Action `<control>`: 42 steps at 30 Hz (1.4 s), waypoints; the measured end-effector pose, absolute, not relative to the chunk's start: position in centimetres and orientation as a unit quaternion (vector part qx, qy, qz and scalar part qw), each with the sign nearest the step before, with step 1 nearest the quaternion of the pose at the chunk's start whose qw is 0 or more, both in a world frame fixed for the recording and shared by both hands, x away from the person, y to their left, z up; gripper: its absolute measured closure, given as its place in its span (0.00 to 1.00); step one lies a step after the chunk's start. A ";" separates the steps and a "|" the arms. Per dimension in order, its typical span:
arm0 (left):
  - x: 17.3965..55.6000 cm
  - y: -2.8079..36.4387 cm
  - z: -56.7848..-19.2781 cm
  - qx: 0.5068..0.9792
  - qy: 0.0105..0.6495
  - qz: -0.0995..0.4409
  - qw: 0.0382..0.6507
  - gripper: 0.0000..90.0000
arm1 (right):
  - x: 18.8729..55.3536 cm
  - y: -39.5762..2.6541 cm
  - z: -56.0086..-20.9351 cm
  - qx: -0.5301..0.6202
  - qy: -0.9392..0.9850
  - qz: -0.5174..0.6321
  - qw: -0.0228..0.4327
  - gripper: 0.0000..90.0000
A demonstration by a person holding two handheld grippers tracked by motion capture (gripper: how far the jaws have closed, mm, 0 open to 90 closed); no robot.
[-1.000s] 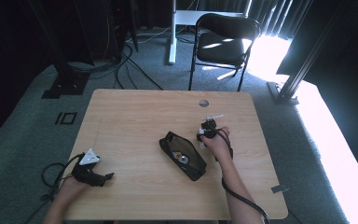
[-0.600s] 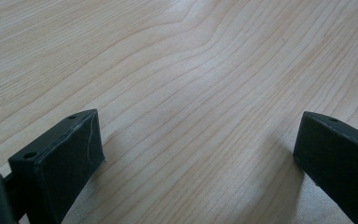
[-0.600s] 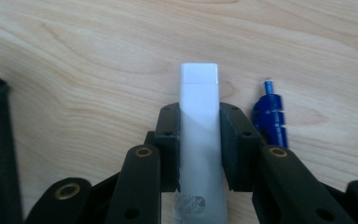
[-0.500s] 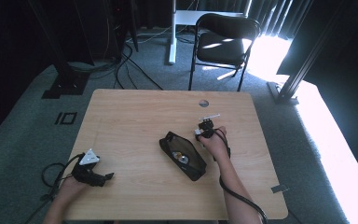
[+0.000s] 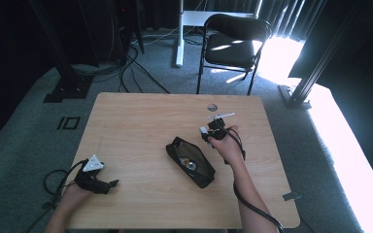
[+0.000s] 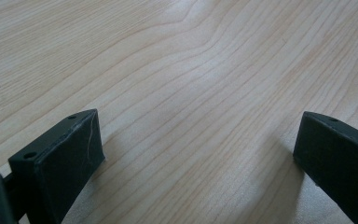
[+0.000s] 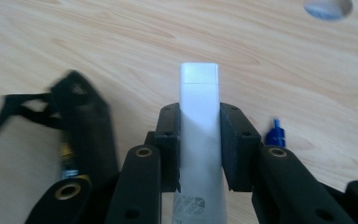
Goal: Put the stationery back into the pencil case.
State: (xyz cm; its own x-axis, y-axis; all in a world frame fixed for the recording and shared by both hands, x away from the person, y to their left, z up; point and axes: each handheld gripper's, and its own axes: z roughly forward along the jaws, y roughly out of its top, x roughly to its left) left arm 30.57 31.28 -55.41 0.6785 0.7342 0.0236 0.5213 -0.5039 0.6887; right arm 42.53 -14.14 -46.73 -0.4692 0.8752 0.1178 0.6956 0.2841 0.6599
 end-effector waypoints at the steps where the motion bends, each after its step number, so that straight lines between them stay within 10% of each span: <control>1: 30.6 31.3 -55.4 0.853 0.368 0.159 0.336 0.02 | 42.3 -14.0 -46.4 0.490 0.792 0.338 0.137 0.78; 42: 30.6 31.3 -55.4 0.853 0.368 0.159 0.335 0.02 | 38.5 -5.7 -50.3 0.376 0.889 0.252 0.072 0.78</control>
State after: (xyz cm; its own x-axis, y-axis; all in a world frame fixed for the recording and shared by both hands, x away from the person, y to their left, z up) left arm 30.57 31.28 -55.41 0.6787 0.7340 0.0242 0.5210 -0.5044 0.6885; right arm 38.46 -5.67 -50.31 -0.7072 0.7044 0.0613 0.6317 0.5905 0.5022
